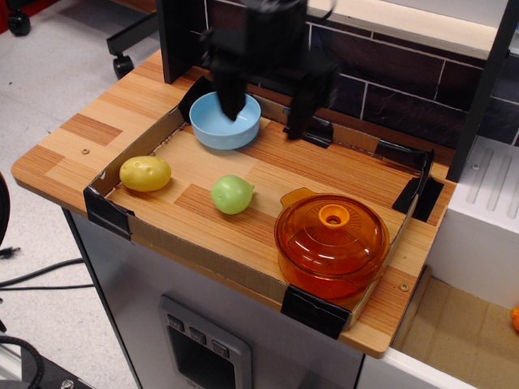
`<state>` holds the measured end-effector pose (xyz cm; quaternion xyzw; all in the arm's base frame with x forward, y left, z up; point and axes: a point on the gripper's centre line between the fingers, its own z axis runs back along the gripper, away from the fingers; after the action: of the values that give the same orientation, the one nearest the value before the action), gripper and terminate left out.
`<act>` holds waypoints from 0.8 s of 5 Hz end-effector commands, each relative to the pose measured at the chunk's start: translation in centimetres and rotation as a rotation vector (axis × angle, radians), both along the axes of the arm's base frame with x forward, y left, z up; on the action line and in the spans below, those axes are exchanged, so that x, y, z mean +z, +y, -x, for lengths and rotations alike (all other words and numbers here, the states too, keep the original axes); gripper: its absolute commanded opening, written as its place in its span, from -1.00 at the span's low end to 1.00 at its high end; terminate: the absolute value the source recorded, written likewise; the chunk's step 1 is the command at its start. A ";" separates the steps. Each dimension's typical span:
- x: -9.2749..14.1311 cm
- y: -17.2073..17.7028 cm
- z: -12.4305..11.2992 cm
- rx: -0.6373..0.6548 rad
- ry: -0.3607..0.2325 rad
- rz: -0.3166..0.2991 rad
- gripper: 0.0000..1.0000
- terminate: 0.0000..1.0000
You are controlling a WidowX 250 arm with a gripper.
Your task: Put pear in bowl
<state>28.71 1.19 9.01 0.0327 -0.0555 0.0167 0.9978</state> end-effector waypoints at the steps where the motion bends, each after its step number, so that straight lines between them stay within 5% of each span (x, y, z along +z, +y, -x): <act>1: -0.5 3.1 -0.7 -0.126 -0.017 0.056 1.00 -1.00; 4: -5.6 2.6 0.3 -0.203 0.113 0.049 1.00 -1.00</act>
<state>27.83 3.37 2.44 0.0006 0.0150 -0.0842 0.9963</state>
